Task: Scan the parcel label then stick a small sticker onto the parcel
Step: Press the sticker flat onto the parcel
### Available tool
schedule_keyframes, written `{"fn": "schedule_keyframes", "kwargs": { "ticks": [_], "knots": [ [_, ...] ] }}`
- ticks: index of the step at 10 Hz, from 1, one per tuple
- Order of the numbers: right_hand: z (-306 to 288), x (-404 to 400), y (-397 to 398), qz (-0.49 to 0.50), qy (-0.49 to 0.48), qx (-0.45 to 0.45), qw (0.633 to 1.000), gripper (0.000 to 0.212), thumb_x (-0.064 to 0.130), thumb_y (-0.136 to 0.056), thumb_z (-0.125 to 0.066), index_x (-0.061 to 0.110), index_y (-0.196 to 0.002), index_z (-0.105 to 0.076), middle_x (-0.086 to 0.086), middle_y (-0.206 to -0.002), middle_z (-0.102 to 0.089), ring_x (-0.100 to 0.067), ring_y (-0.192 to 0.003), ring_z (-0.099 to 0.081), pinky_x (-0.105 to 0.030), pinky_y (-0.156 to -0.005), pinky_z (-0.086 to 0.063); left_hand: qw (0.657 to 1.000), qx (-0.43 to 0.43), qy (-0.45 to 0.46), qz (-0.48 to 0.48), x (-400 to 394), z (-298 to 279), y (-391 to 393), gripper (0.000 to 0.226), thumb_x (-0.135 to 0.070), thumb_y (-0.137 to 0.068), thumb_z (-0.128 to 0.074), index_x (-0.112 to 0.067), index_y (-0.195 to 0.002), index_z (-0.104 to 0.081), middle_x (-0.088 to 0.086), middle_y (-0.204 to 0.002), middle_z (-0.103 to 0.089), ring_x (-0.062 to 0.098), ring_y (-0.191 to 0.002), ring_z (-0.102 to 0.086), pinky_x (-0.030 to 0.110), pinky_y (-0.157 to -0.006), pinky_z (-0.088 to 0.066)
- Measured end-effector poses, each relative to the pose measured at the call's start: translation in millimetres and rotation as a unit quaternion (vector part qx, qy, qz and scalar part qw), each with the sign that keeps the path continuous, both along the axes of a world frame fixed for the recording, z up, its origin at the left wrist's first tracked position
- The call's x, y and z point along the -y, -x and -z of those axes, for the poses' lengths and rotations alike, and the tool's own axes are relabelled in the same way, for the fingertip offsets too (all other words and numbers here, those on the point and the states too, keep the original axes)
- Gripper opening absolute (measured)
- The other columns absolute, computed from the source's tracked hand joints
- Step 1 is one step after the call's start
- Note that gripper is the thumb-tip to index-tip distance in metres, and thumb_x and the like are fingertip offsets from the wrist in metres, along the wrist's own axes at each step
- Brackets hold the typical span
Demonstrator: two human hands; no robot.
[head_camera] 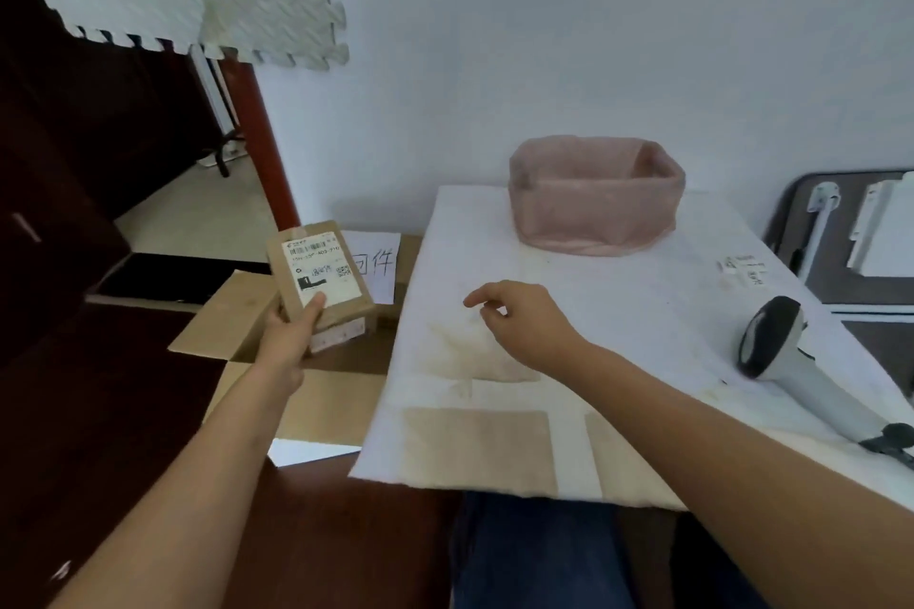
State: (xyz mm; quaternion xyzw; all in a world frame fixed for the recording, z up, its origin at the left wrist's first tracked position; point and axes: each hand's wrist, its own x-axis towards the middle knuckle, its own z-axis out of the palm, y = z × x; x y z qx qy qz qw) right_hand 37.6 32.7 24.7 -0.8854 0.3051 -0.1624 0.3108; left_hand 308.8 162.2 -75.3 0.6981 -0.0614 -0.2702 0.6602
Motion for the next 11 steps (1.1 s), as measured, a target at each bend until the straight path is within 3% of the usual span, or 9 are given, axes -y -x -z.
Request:
{"fn": "schedule_keyframes", "kwargs": {
  "ticks": [1,2,4,5,6,7,8,9,11],
  "knots": [
    [8.1,3.5,-41.2,-0.019,-0.004,-0.007,1.0,0.034,0.006,-0.095,-0.043,0.017,-0.113,-0.069,-0.002,-0.127,-0.065,-0.016,-0.114,-0.058,-0.025,-0.099,-0.043,0.998,-0.002,-0.06,0.005,-0.1,27.0,-40.1,0.047,-0.034,-0.091,-0.065,-0.02,-0.133,-0.049,0.005,-0.12,-0.065,0.026,-0.096,-0.066,0.035,-0.072,-0.055],
    [15.7,8.9,-73.4,-0.021,0.003,-0.004,1.0,0.035,0.005,-0.095,-0.042,0.018,-0.111,-0.07,-0.003,-0.126,-0.066,-0.018,-0.116,-0.058,-0.029,-0.102,-0.044,0.991,0.024,-0.126,0.039,9.3,63.4,-80.3,0.053,-0.044,-0.086,-0.066,-0.019,-0.131,-0.053,0.012,-0.123,-0.067,0.03,-0.096,-0.068,0.045,-0.087,-0.056],
    [30.3,24.2,-103.0,0.01,-0.019,0.036,0.999,0.035,0.001,-0.094,-0.043,0.017,-0.108,-0.072,0.0,-0.119,-0.069,-0.014,-0.11,-0.062,-0.028,-0.099,-0.048,0.941,0.083,-0.308,0.11,47.0,114.2,-110.3,0.071,-0.064,-0.081,-0.056,-0.01,-0.125,-0.061,0.013,-0.114,-0.068,0.033,-0.099,-0.064,0.042,-0.087,-0.053],
    [40.1,30.8,-101.8,0.027,-0.043,0.057,0.997,0.037,-0.001,-0.092,-0.044,0.019,-0.104,-0.072,0.002,-0.112,-0.071,-0.011,-0.103,-0.063,-0.028,-0.094,-0.05,0.914,0.099,-0.37,0.132,64.1,133.3,-117.3,0.068,-0.061,-0.086,-0.049,-0.005,-0.121,-0.062,0.016,-0.109,-0.064,0.033,-0.092,-0.058,0.039,-0.079,-0.05],
    [45.5,37.3,-98.8,0.046,-0.055,0.066,0.995,0.038,-0.003,-0.09,-0.044,0.019,-0.103,-0.073,0.003,-0.107,-0.071,-0.006,-0.096,-0.063,-0.02,-0.086,-0.049,0.913,0.095,-0.375,0.133,83.8,149.7,-121.0,0.067,-0.057,-0.085,-0.05,-0.005,-0.127,-0.058,0.02,-0.12,-0.06,0.037,-0.102,-0.058,0.046,-0.088,-0.051],
    [46.8,40.8,-100.2,0.057,-0.075,0.071,0.993,0.039,-0.003,-0.09,-0.042,0.016,-0.104,-0.073,0.007,-0.099,-0.067,-0.001,-0.086,-0.06,-0.011,-0.077,-0.044,0.896,0.118,-0.407,0.134,95.7,155.5,-115.8,0.058,-0.047,-0.093,-0.048,-0.003,-0.131,-0.054,0.024,-0.126,-0.057,0.04,-0.107,-0.055,0.039,-0.076,-0.043],
    [50.8,42.0,-104.3,0.055,-0.077,0.067,0.993,0.04,-0.003,-0.09,-0.041,0.016,-0.105,-0.073,0.008,-0.101,-0.067,-0.003,-0.093,-0.062,-0.011,-0.081,-0.045,0.861,0.125,-0.469,0.155,100.2,168.8,-117.0,0.043,-0.026,-0.094,-0.057,0.003,-0.125,-0.058,0.025,-0.123,-0.059,0.037,-0.1,-0.057,0.04,-0.078,-0.05],
    [54.3,41.1,-106.8,0.047,-0.085,0.062,0.993,0.04,-0.002,-0.091,-0.041,0.018,-0.106,-0.072,0.007,-0.107,-0.069,-0.003,-0.095,-0.061,-0.012,-0.084,-0.045,0.838,0.131,-0.502,0.17,97.5,174.2,-117.4,0.041,-0.024,-0.097,-0.052,0.005,-0.125,-0.058,0.028,-0.131,-0.055,0.042,-0.117,-0.056,0.045,-0.092,-0.052],
    [46.4,41.9,-101.5,0.054,-0.097,0.071,0.991,0.039,-0.002,-0.091,-0.041,0.015,-0.108,-0.072,0.007,-0.098,-0.064,-0.005,-0.087,-0.059,-0.009,-0.078,-0.043,0.835,0.16,-0.497,0.172,96.1,147.4,-99.2,0.037,-0.027,-0.097,-0.053,0.0,-0.121,-0.06,0.024,-0.123,-0.06,0.038,-0.104,-0.061,0.039,-0.072,-0.051]
  ]
}}
